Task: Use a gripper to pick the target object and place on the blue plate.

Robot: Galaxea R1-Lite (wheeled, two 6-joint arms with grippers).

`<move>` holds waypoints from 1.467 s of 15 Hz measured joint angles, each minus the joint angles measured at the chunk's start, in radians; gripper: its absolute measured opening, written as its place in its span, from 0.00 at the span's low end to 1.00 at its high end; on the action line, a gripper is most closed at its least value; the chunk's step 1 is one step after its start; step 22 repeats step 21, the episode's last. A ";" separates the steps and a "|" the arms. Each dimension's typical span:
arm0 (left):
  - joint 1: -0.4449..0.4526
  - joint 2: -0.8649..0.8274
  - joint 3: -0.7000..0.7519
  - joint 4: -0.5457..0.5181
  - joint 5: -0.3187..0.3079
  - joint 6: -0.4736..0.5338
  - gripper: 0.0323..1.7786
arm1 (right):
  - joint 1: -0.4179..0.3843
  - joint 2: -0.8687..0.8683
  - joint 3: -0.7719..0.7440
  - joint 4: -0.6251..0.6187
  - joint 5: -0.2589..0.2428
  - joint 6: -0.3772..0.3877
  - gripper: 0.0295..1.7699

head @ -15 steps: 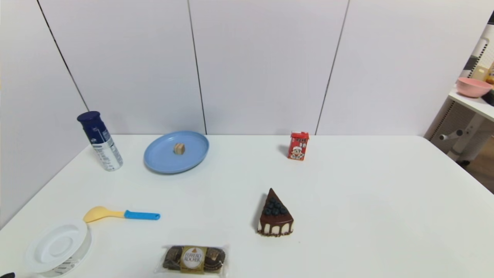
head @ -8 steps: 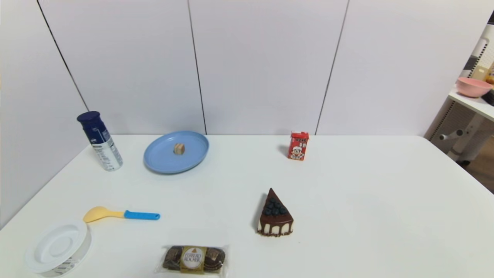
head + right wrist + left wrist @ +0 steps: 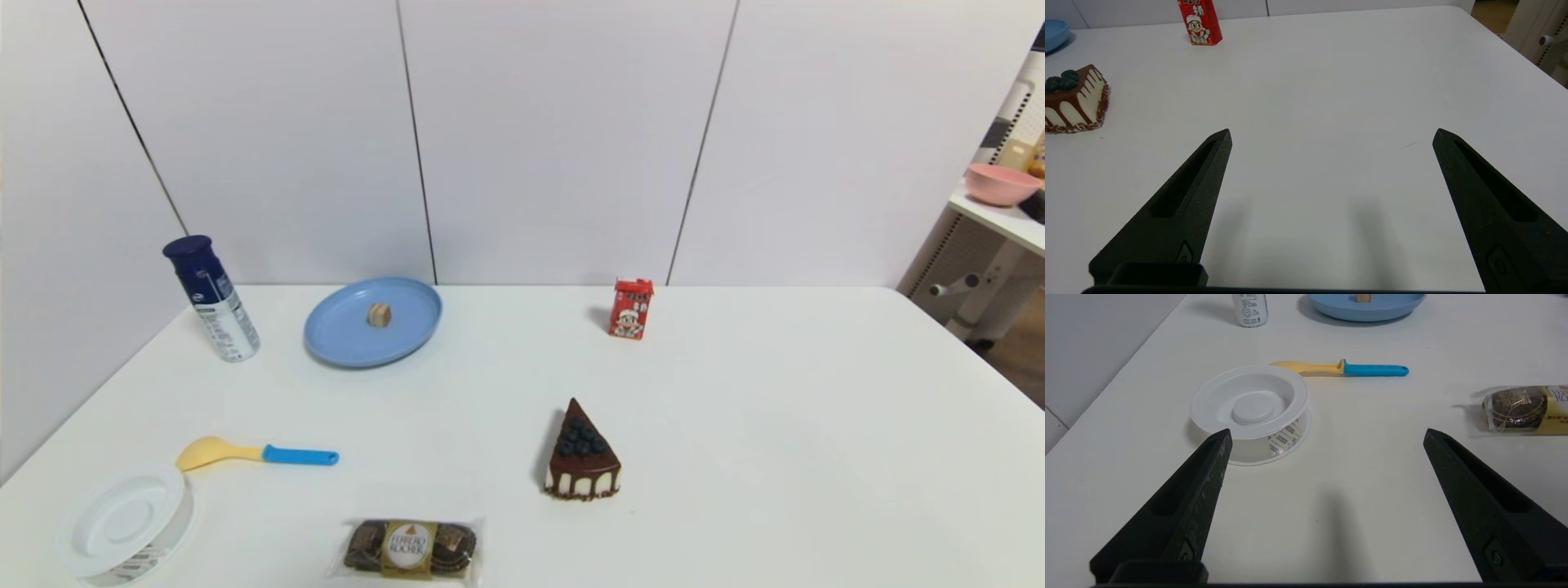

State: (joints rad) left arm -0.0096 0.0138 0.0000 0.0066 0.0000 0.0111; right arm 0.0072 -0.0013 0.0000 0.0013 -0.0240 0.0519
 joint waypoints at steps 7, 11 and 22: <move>0.000 -0.016 0.000 0.000 0.000 -0.002 0.95 | 0.000 0.000 0.000 0.000 0.000 0.000 0.96; 0.000 -0.016 0.000 0.000 0.000 -0.002 0.95 | 0.000 0.000 0.000 0.000 0.000 0.000 0.96; 0.000 -0.016 0.000 -0.001 0.000 -0.002 0.95 | 0.000 0.000 0.000 -0.001 0.000 0.001 0.96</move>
